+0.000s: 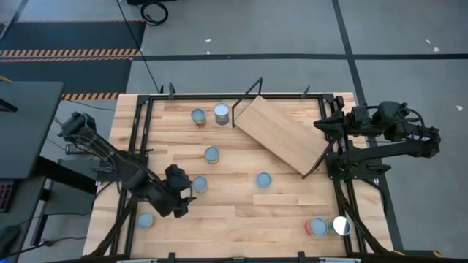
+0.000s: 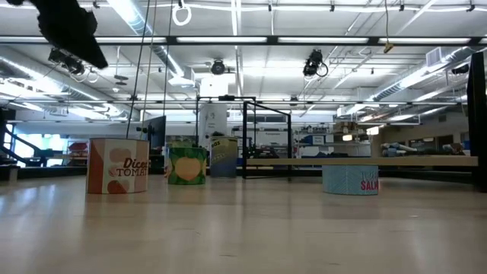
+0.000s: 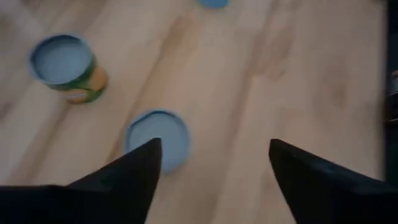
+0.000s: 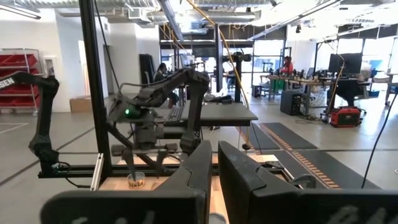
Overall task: Pick and place cans onto a shelf
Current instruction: Put the canned diced tomatoes on the shelf
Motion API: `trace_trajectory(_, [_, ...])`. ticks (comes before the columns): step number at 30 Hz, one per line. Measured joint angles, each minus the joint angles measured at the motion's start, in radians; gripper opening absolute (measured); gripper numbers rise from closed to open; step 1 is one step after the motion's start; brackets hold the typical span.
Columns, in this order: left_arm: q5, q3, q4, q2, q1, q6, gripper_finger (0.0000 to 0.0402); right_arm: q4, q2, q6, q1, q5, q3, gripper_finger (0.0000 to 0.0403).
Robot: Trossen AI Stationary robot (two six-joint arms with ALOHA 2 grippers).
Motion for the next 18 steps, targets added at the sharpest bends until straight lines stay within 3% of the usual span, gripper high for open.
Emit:
trace_trajectory(9, [-0.018,0.000,-0.022,0.187,0.032,-0.006,0.0330,0.003,0.000,0.000,0.000,0.000,0.000,0.0035])
trace_trajectory(18, [0.006,0.000,-0.045,0.222,0.113,-0.011,0.0330,0.004,0.000,0.000,0.000,0.000,0.000,0.0035])
